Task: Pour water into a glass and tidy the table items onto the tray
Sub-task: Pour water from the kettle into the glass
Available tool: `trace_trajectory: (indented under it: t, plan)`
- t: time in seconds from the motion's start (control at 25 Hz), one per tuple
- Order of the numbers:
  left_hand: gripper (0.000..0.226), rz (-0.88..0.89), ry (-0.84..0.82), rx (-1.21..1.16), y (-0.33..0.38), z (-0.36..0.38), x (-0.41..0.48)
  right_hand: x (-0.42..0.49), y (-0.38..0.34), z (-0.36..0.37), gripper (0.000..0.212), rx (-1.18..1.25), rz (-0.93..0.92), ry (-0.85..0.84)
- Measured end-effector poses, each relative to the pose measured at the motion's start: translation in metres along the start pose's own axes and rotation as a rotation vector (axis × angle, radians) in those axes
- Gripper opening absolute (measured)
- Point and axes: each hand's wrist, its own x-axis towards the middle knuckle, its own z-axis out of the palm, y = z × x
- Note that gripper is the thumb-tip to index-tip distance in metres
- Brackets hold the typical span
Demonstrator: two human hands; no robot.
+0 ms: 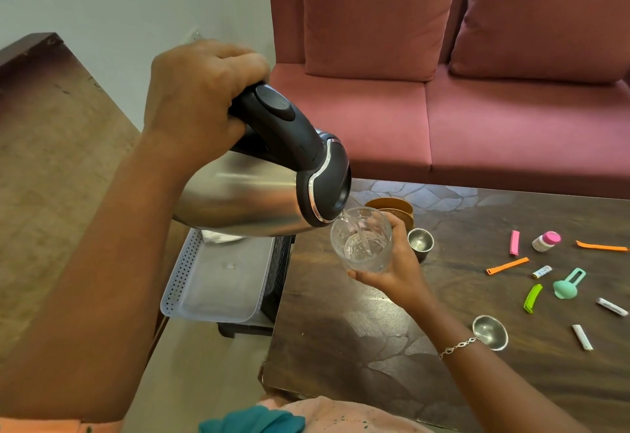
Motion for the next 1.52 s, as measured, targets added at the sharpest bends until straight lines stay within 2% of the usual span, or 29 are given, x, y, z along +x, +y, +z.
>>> trace_trajectory:
  t: [1.52]
  plan:
    - [0.019, 0.064, -0.056, 0.043, 0.014, -0.006, 0.002, -0.014, 0.010, 0.001, 0.089, 0.024, -0.014, 0.007]
